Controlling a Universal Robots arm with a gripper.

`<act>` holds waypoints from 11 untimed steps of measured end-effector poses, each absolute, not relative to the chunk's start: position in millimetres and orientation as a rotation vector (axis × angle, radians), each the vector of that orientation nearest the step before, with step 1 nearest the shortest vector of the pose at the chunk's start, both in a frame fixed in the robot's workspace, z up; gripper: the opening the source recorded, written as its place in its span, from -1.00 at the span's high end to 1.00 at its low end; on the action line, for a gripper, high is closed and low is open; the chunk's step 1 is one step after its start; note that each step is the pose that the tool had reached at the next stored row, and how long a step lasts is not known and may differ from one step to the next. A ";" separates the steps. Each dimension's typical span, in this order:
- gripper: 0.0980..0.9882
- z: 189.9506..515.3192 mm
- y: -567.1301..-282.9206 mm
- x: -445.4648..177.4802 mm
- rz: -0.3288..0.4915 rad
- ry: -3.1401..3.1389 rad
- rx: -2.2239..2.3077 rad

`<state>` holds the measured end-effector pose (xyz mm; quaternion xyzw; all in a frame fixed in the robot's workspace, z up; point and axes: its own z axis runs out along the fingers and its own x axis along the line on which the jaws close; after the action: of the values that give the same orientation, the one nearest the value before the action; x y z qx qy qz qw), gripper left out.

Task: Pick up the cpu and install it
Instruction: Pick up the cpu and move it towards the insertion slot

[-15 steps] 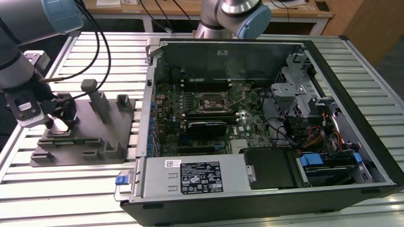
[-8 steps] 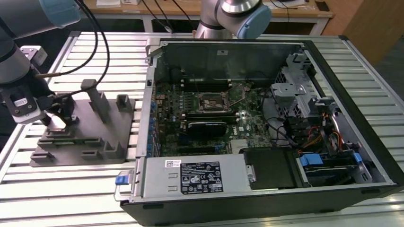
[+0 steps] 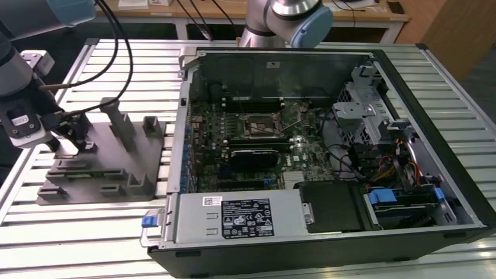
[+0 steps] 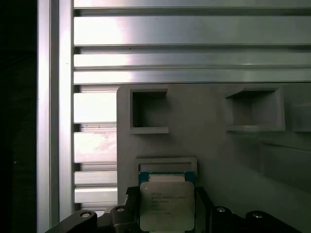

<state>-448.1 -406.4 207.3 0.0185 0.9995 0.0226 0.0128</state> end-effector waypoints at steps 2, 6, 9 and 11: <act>0.00 210.5 -406.4 -448.1 0.070 3.115 0.058; 0.00 216.6 -406.5 -448.1 0.070 3.115 0.058; 0.00 221.0 -406.5 -448.1 0.070 3.115 0.058; 0.00 223.8 -406.4 -448.1 0.070 3.115 0.058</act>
<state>-448.1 -406.4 223.8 0.0185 0.9995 0.0226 0.0128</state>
